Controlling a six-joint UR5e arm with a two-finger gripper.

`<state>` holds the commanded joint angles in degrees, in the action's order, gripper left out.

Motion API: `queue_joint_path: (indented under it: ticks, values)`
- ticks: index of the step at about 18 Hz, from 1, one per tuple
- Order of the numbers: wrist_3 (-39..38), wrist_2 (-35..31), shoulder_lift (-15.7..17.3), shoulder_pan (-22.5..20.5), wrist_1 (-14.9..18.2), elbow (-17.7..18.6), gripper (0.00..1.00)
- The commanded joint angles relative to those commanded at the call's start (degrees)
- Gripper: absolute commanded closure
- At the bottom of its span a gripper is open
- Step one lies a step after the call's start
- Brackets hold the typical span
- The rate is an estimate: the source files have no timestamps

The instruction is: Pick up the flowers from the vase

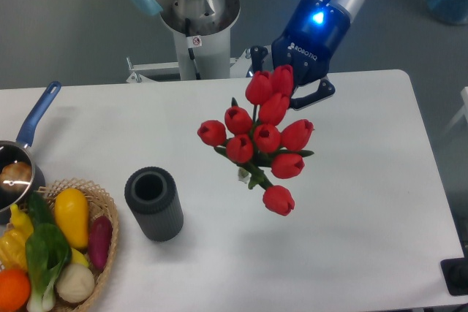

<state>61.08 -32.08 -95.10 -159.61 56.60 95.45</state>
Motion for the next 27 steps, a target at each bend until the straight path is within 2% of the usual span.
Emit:
queue_joint_path:
  ticks: [3, 8, 11, 13, 16, 17, 21, 27]
  values:
    - [6.49, -0.18, -0.35, -2.37, 0.0, 0.97, 1.0]
    - [11.96, -2.36, -0.44, -6.15, 0.35, 2.03, 1.0]
    - [12.31, -11.66, -0.44, -5.45, 0.7, 0.8, 1.0]
    - [13.53, -15.45, -0.44, -4.84, 0.88, -0.51, 1.0]
    - [16.6, -23.0, -0.53, -3.96, 4.65, -3.77, 1.0]
    - [18.19, -25.99, -0.44, -3.17, 5.01, -4.21, 1.0]
    - [21.72, -39.52, -0.79, 1.83, 5.71, -4.57, 1.0]
    - [22.77, -50.7, -2.46, 5.62, 9.05, -6.15, 1.0]
